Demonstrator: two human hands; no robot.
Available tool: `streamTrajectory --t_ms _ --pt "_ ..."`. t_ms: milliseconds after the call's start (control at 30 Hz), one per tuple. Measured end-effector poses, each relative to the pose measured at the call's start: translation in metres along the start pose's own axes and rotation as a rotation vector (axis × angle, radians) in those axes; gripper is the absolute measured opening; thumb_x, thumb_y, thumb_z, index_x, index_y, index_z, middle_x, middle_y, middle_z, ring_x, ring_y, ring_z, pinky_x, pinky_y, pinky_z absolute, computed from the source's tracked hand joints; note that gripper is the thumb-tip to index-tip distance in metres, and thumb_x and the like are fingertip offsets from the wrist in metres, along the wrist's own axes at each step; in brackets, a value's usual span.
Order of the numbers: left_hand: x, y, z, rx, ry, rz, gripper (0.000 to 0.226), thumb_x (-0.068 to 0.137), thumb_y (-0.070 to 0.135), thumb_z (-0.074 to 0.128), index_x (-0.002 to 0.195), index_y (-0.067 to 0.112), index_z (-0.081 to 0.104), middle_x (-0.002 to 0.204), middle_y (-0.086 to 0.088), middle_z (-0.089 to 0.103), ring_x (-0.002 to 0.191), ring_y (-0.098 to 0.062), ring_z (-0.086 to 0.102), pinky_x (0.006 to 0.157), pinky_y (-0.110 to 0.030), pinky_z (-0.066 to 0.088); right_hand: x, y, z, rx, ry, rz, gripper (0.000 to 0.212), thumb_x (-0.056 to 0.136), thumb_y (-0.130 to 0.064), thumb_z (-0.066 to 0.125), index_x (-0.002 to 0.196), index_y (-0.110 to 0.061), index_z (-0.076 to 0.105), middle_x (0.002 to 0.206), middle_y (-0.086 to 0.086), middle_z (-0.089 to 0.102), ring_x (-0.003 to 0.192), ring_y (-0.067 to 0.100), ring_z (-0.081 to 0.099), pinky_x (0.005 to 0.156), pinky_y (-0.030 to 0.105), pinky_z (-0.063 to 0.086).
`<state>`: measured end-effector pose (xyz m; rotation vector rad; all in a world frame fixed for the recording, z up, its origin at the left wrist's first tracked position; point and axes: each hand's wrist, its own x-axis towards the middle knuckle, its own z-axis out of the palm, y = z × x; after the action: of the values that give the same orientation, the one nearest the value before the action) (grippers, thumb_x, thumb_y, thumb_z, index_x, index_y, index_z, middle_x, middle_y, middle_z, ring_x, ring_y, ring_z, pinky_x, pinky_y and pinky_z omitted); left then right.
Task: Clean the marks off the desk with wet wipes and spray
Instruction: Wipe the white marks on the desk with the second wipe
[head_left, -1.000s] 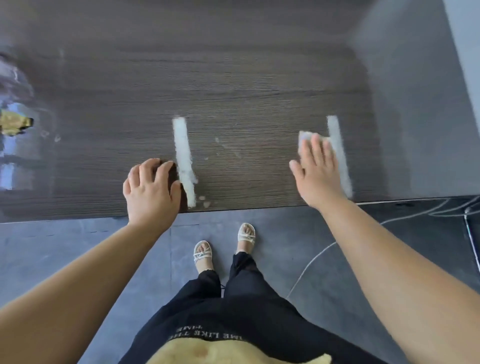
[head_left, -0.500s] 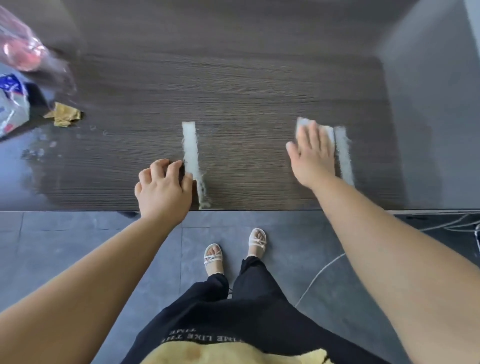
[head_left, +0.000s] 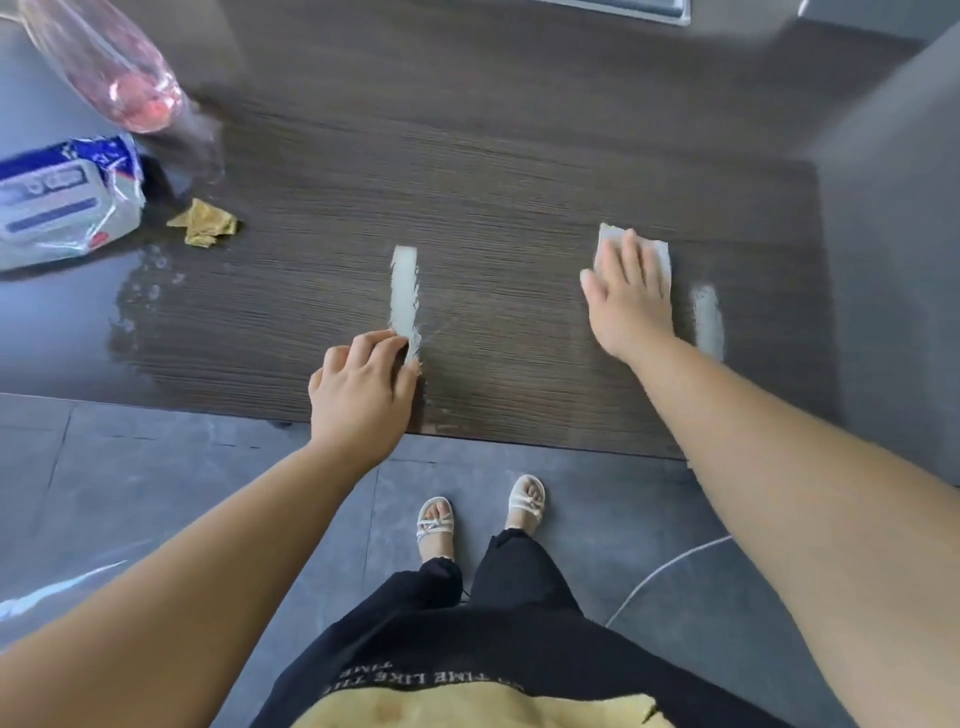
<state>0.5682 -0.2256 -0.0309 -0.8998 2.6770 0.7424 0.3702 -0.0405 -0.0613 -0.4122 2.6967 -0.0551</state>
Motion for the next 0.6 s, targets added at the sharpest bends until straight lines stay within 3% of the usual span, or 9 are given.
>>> streamTrajectory --t_ms 67,100,233,300,367,433,500,533,600 --pt "0.001 0.000 0.001 -0.031 0.000 -0.008 0.039 0.098 0.036 0.033 0.133 0.027 0.045 0.143 0.010 0.038 0.130 -0.025 0.029 0.104 -0.039 0.023 -0.009 -0.039 0.009 0.020 0.032 0.095 0.064 0.099 -0.050 0.011 0.150 -0.017 -0.008 0.158 0.006 -0.017 0.145 0.024 -0.016 0.117 0.044 -0.007" --pt "0.003 -0.001 0.001 -0.054 -0.001 -0.019 0.038 0.098 0.036 0.032 0.133 0.027 0.045 0.143 0.009 0.039 0.129 -0.025 0.029 0.104 -0.039 0.024 -0.021 -0.060 0.021 -0.013 0.040 -0.016 0.066 0.098 -0.052 0.012 0.150 -0.016 -0.008 0.157 0.007 -0.017 0.144 0.026 -0.016 0.117 0.045 -0.008" --pt "0.007 -0.010 -0.003 -0.284 0.068 -0.041 0.036 0.096 0.031 0.033 0.122 0.022 0.056 0.131 0.002 0.052 0.122 -0.022 0.040 0.098 -0.032 0.029 -0.091 -0.105 0.059 -0.278 -0.073 -0.853 0.071 0.092 -0.058 0.014 0.151 -0.021 0.004 0.159 0.004 -0.001 0.146 0.026 -0.008 0.117 0.044 -0.007" --pt "0.005 -0.014 -0.007 -0.393 0.112 -0.031 0.030 0.097 0.023 0.038 0.115 0.017 0.061 0.122 0.000 0.057 0.118 -0.019 0.046 0.094 -0.025 0.031 -0.074 -0.083 0.050 -0.323 -0.099 -1.074 0.069 0.090 -0.057 0.017 0.149 -0.022 0.021 0.157 0.003 0.018 0.145 0.025 0.011 0.117 0.040 -0.003" --pt "0.005 -0.020 -0.008 -0.373 0.127 0.001 0.027 0.096 0.021 0.042 0.113 0.015 0.063 0.120 0.000 0.058 0.116 -0.019 0.047 0.095 -0.023 0.031 -0.039 -0.060 0.033 -0.290 -0.027 -0.977 0.073 0.089 -0.061 0.012 0.148 -0.021 0.027 0.155 0.003 0.023 0.144 0.025 0.016 0.117 0.039 0.000" --pt "0.007 -0.024 -0.006 -0.284 0.133 0.036 0.027 0.096 0.025 0.043 0.112 0.017 0.064 0.122 0.000 0.056 0.118 -0.022 0.045 0.096 -0.023 0.027 -0.003 -0.036 0.011 -0.202 0.013 -0.594 0.072 0.091 -0.061 0.003 0.151 -0.021 0.012 0.159 0.003 0.006 0.146 0.022 0.001 0.118 0.037 -0.005" --pt "0.011 -0.023 -0.006 -0.217 0.147 0.034 0.029 0.095 0.029 0.043 0.113 0.020 0.063 0.124 0.001 0.055 0.121 -0.024 0.041 0.099 -0.027 0.027 0.016 -0.034 -0.002 -0.097 0.006 -0.149 0.062 0.098 -0.052 0.007 0.151 -0.022 -0.002 0.159 0.001 -0.011 0.145 0.019 -0.012 0.118 0.038 -0.007" --pt "0.014 -0.020 -0.006 -0.201 0.150 0.010 0.029 0.095 0.029 0.044 0.114 0.020 0.063 0.126 0.002 0.054 0.122 -0.025 0.039 0.100 -0.030 0.028 0.018 -0.044 -0.001 -0.062 0.020 -0.013 0.061 0.099 -0.050 0.008 0.151 -0.021 -0.006 0.158 0.001 -0.015 0.145 0.020 -0.014 0.118 0.040 -0.007" --pt "0.019 -0.014 -0.009 -0.188 0.171 -0.027 0.028 0.094 0.028 0.045 0.115 0.021 0.063 0.127 0.002 0.052 0.123 -0.025 0.036 0.101 -0.034 0.029 0.001 -0.074 0.012 -0.036 0.051 0.000 0.064 0.098 -0.051 0.012 0.150 -0.019 -0.006 0.158 0.005 -0.015 0.145 0.025 -0.013 0.117 0.044 -0.007"
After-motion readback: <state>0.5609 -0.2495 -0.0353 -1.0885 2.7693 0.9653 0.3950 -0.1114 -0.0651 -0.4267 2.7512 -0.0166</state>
